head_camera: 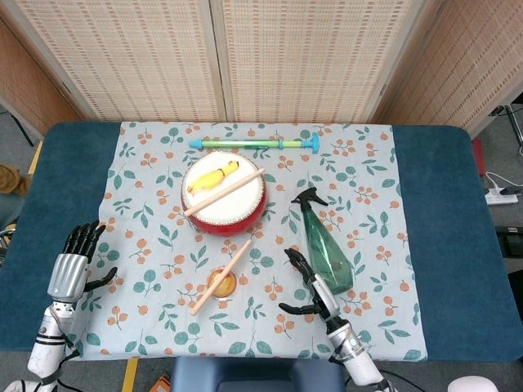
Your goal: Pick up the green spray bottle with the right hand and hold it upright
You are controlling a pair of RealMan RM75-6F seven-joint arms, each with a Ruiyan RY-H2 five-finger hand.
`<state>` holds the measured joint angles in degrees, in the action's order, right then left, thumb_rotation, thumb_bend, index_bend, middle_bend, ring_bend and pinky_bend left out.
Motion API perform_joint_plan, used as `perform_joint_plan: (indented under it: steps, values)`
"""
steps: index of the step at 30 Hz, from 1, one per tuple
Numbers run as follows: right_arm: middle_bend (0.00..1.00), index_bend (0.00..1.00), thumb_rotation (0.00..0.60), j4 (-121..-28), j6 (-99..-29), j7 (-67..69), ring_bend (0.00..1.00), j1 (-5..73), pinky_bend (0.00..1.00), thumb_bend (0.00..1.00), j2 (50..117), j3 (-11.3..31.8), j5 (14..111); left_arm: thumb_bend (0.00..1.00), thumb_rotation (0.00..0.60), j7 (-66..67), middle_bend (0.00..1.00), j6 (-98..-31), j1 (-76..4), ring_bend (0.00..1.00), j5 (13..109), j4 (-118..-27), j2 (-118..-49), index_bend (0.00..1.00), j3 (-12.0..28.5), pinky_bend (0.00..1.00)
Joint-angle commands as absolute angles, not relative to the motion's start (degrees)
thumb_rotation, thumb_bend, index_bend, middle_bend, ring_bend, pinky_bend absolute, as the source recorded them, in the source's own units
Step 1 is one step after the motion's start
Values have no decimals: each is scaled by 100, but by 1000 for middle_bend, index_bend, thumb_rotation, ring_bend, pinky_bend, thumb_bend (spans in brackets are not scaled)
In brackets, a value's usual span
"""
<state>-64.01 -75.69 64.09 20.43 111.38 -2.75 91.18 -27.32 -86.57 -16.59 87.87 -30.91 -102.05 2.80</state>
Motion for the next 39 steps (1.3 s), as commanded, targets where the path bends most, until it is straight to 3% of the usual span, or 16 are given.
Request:
perform_joint_plan:
  steps: [1,8,13,23,39]
  values:
    - [28,0,600,-6509,-7613,6362,0,1942,0,0,10923,-426,9185,224,600,-2738,0,-8657,-1655,0,8785,-3091,-10205,0,280,26]
    - [28,0,600,-6684,-7760,5878,0,1761,0,0,10344,-775,9410,224,600,-2769,0,-8635,-1655,0,8779,-3056,-10213,0,281,26]
    - [28,0,600,-6845,-7931,6020,0,1675,0,0,9859,-789,9422,224,600,-2781,0,-8629,-1658,0,8781,-3037,-10227,0,278,26]
    - [28,0,600,-6489,-7672,6748,0,1671,0,0,9559,-738,9269,223,600,-2758,0,-8589,-1657,0,8768,-3017,-10253,0,279,26]
    - [29,0,600,-6185,-7646,6513,0,1528,0,0,8674,-942,9380,224,600,-2749,0,-8469,-1699,0,8774,-2944,-10314,0,254,26]
